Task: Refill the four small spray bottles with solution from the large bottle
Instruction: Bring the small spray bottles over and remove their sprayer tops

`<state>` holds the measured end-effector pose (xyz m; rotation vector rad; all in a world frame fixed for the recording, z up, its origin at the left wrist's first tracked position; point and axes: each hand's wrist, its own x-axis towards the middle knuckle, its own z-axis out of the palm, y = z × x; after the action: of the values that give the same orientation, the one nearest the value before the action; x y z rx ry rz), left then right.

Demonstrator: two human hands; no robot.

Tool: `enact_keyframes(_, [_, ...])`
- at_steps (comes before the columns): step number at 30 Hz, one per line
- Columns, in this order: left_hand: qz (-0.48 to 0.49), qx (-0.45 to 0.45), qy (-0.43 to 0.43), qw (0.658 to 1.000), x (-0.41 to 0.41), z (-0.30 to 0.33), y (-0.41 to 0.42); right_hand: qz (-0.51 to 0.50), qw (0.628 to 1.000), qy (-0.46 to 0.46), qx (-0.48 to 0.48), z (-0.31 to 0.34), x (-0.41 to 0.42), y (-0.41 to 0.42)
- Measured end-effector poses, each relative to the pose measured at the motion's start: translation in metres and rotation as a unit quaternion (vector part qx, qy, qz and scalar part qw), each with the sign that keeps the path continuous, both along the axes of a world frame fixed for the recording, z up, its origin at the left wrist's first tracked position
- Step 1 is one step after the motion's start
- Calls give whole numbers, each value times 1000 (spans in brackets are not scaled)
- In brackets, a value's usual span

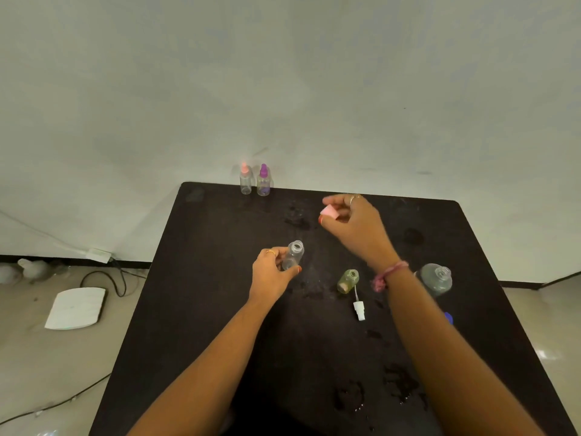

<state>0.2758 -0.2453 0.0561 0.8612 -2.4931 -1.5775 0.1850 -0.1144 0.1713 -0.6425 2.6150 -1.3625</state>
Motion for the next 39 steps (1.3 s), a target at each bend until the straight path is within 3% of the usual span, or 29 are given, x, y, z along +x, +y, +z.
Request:
enact_keyframes(6, [-14,-16,-46,999,-3,-22,7,-96,990,-91,-57,-76,33,14])
enact_keyframes(11, [-19,-1,-60,998,-10,-36,14,-140,984,-106,-25,-123,49,26])
enact_keyframes(19, [-28,-2,-88,996,-21,-56,24,-99,974,-196,62,-181,56,43])
enact_keyframes(29, [-37,9,-110,993,-22,-75,28,-36,973,-181,140,-197,61,48])
enact_keyframes(39, [-58,22,-103,993,-15,-81,21,47,969,-144,194,-160,50,56])
